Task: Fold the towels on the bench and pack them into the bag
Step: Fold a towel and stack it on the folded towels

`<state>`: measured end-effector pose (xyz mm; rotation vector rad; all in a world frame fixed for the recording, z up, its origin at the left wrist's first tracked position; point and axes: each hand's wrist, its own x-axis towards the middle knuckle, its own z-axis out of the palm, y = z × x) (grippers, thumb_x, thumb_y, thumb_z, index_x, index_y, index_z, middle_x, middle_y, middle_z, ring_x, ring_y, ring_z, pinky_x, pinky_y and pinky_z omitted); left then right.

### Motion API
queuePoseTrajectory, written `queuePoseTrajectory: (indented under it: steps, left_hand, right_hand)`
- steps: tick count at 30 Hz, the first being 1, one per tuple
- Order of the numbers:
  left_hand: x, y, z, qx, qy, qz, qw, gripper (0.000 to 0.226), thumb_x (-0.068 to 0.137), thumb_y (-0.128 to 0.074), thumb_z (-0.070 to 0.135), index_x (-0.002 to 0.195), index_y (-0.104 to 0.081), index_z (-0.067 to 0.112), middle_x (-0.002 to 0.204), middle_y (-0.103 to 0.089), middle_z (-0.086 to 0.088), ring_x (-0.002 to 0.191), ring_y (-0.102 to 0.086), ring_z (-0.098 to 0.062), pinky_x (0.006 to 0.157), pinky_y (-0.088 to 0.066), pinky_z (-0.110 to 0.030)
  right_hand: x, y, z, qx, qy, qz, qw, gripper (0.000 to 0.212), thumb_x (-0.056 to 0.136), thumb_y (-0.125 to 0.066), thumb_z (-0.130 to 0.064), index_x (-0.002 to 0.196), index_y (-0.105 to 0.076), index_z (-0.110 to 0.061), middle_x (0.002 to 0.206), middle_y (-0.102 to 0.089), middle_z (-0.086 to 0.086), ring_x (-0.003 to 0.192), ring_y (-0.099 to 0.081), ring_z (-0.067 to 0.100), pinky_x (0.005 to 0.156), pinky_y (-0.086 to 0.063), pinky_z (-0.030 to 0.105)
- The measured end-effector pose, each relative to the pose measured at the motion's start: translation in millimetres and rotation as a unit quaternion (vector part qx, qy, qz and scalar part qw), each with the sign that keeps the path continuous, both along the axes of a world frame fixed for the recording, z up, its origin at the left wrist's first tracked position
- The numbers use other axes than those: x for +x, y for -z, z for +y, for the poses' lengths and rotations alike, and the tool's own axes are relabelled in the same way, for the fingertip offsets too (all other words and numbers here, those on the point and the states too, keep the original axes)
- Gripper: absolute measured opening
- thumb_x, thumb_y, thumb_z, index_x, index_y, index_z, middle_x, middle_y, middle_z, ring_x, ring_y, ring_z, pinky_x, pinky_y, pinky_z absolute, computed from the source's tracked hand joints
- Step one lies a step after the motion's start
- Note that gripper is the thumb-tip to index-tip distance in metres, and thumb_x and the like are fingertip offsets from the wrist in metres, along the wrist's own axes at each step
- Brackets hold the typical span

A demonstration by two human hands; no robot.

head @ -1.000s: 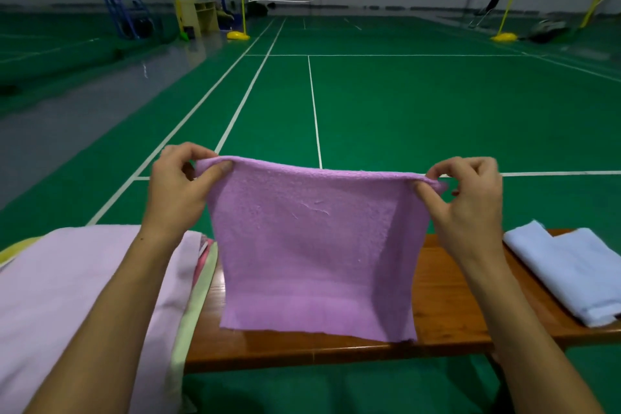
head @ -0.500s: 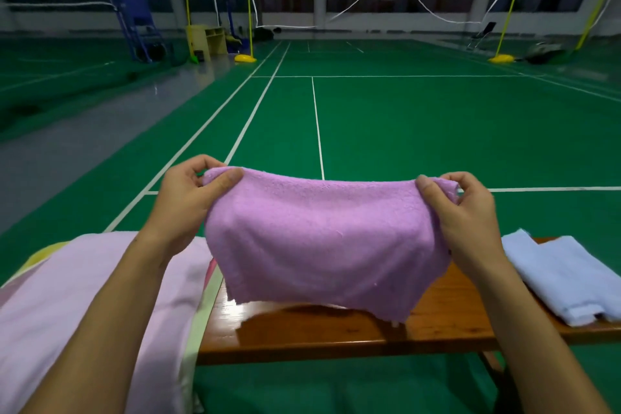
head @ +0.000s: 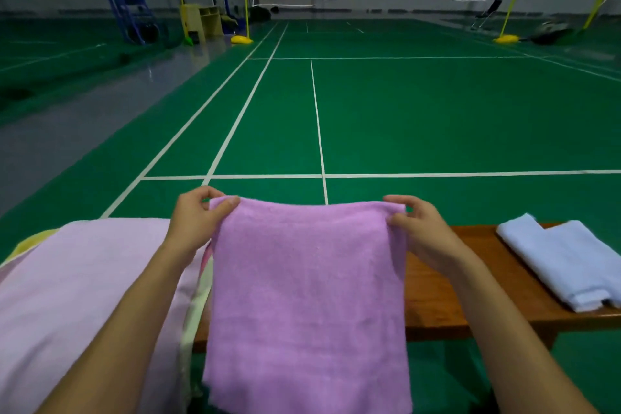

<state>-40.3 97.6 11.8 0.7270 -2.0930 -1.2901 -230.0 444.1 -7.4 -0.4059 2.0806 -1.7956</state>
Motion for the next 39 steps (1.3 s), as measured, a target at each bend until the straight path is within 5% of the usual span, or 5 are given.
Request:
queuePoseTrajectory:
  steps: [10,19,25,32,39]
  left_hand:
    - [-52,73,-23,0.011,-0.051,-0.055,0.997,0.021,0.094,-0.080,0.027,0.093,-0.069,0.008,0.090,-0.071,-0.005,0.047,-0.065,-0.028,0.039,-0.052,-0.028]
    - [-71,95,-36,-0.036,-0.043,-0.103,0.993,0.047,0.092,-0.082,0.028,0.134,-0.062,0.020,0.138,-0.064,0.000,0.119,-0.064,-0.026,0.091,-0.060,-0.057]
    - [-58,96,-14,-0.031,0.079,-0.101,0.991,0.034,0.092,-0.082,0.020,0.122,-0.067,0.026,0.119,-0.070,0.012,0.103,-0.070,-0.010,0.094,-0.061,-0.041]
    - [-31,103,23,-0.055,0.176,-0.122,0.975,0.024,0.092,-0.081,0.019,0.110,-0.070,0.030,0.102,-0.077,0.006,0.087,-0.075,-0.009,0.085,-0.065,-0.040]
    - [-29,107,74,-0.322,0.280,-0.272,0.863,0.021,0.100,-0.065,0.049,0.116,-0.067,0.035,0.104,-0.068,0.019,0.089,-0.065,0.000,0.083,-0.061,-0.027]
  right_hand:
    - [-43,68,-60,0.168,0.096,0.167,0.967,0.022,0.100,-0.058,-0.004,0.115,-0.072,-0.012,0.109,-0.073,0.003,0.104,-0.068,0.024,0.087,-0.057,0.040]
    - [-45,84,-72,0.275,0.126,0.159,0.940,0.054,0.100,-0.070,-0.018,0.150,-0.049,-0.012,0.137,-0.065,0.012,0.128,-0.058,0.033,0.107,-0.047,0.044]
    - [-21,86,-42,0.358,0.071,0.132,0.921,0.039,0.098,-0.070,-0.024,0.132,-0.061,-0.008,0.123,-0.071,0.008,0.112,-0.066,0.030,0.086,-0.049,0.035]
    - [25,90,0,0.459,0.009,0.072,0.885,0.036,0.087,-0.076,-0.042,0.070,-0.071,-0.011,0.055,-0.063,0.000,0.046,-0.053,0.009,0.050,-0.052,0.028]
    - [53,86,3,0.371,-0.047,0.056,0.926,0.024,0.090,-0.071,-0.026,0.073,-0.061,-0.013,0.068,-0.062,0.000,0.059,-0.054,0.013,0.056,-0.044,0.029]
